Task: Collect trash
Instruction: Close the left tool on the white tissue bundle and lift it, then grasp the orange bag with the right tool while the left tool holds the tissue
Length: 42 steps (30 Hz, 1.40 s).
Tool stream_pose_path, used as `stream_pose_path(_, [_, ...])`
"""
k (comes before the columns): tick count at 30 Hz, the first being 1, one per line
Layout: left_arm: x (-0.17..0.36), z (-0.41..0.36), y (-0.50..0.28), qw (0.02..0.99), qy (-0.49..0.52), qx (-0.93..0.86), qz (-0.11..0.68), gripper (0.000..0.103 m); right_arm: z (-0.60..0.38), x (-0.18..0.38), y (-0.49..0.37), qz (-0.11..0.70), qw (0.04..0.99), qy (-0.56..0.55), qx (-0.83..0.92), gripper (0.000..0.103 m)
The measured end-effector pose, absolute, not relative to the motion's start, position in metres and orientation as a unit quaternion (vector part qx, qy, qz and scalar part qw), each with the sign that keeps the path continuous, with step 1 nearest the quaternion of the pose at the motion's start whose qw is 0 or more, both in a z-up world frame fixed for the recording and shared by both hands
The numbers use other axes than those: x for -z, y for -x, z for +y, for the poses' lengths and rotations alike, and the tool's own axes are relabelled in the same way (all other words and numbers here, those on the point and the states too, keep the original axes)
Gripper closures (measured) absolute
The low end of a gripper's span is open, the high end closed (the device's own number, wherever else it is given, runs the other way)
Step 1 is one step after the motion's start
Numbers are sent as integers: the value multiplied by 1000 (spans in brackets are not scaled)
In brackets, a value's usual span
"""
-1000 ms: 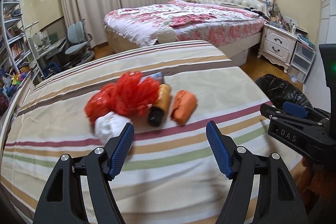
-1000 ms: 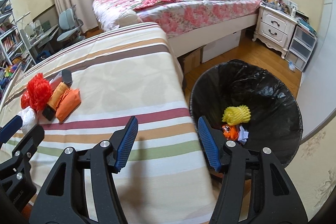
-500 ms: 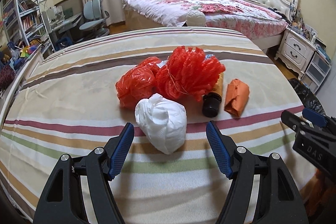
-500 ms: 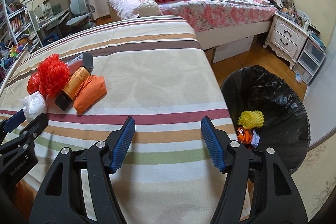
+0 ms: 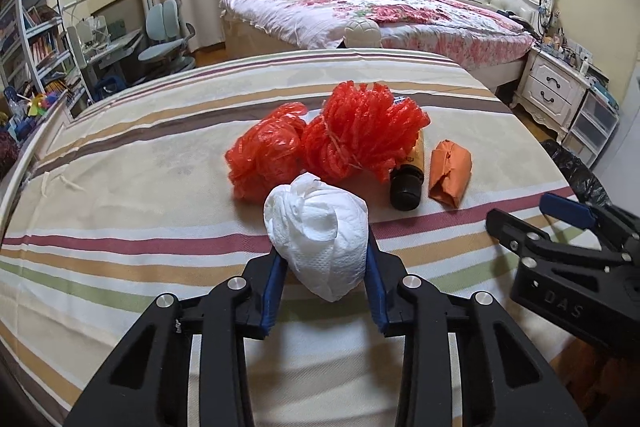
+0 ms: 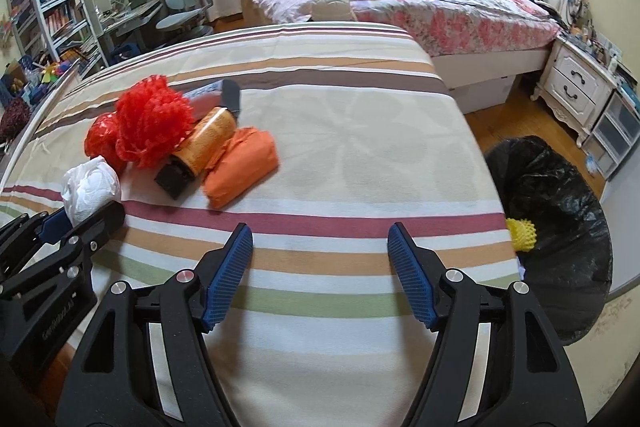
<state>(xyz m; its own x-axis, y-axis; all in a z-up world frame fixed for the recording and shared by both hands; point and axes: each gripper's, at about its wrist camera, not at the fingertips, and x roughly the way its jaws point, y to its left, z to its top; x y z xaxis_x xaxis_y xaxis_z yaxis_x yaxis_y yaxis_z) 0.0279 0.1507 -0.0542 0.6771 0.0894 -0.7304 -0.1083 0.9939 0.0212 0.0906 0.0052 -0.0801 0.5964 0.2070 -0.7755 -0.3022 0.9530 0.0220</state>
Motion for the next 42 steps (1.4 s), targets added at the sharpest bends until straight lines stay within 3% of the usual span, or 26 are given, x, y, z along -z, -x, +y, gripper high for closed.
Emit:
stream_pose_path(12, [53, 196, -15, 913, 12, -111, 392, 67, 51, 80, -117, 430, 890, 70, -133, 33])
stream_pose_path(31, [58, 234, -25, 906, 49, -136, 398, 67, 31, 81, -119, 431, 890, 73, -129, 34])
stream_pose_path(33, [58, 234, -25, 906, 49, -136, 398, 67, 34, 81, -120, 428, 891, 75, -133, 38])
stream_pose_path(42, [58, 234, -25, 906, 49, -136, 398, 67, 34, 79, -114, 419, 893, 80, -144, 72])
